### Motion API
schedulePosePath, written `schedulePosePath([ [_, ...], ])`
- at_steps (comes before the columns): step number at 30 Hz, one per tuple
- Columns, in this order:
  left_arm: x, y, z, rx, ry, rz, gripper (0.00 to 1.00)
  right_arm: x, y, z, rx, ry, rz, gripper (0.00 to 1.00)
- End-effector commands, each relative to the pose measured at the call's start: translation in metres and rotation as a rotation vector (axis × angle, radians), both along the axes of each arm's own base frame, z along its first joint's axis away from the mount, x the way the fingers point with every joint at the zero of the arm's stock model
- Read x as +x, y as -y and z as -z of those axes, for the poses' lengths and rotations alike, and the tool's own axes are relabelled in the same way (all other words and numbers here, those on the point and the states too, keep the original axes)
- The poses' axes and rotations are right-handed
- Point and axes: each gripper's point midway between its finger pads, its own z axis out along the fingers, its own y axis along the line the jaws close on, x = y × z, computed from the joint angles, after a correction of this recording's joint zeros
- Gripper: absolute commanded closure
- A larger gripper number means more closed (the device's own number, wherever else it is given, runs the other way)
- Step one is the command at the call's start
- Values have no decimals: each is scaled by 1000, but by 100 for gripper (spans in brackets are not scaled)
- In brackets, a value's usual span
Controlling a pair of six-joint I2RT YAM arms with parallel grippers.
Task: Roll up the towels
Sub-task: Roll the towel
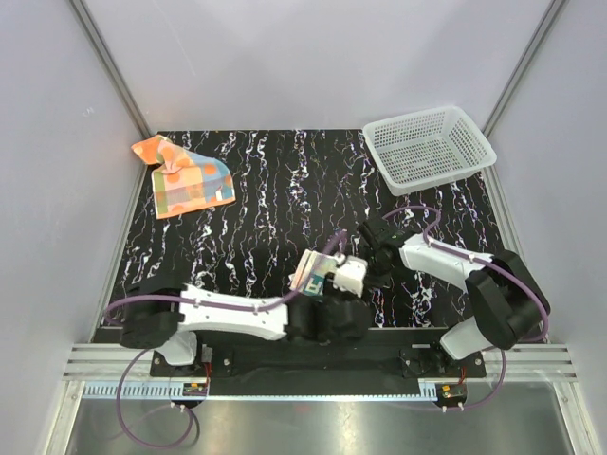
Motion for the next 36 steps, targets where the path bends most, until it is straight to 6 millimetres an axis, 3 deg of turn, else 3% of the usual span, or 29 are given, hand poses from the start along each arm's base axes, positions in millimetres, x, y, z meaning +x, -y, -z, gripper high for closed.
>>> schedulePosePath([
  [1,15,-9,-5,227,249,-54,37,-9,13,-1,-96,-51,-35,100],
  [2,14,-4,6,271,265,-43,37,-9,12,-2,-93,-54,-38,100],
  [6,4,20,13,297,311,22,37,-6,5,-11,-66,-56,-45,100],
  [10,4,23,31,345,309,36,37,-8,1,-15,-44,-67,-54,100],
  [19,-1,48,48,361,308,103,39,-16,-4,-19,-7,-95,-60,100],
  [23,-12,57,44,340,325,141,38,-16,-5,-16,-4,-106,-60,100],
  [29,-11,56,43,371,351,109,20,-16,-10,-14,13,-119,-65,100],
  [31,-7,49,51,426,359,90,14,-16,-12,-17,25,-116,-68,100],
  [33,-5,51,52,456,358,68,16,-17,-13,-20,34,-117,-70,100],
  [36,2,47,62,503,349,31,27,-18,-12,-23,38,-116,-70,100],
])
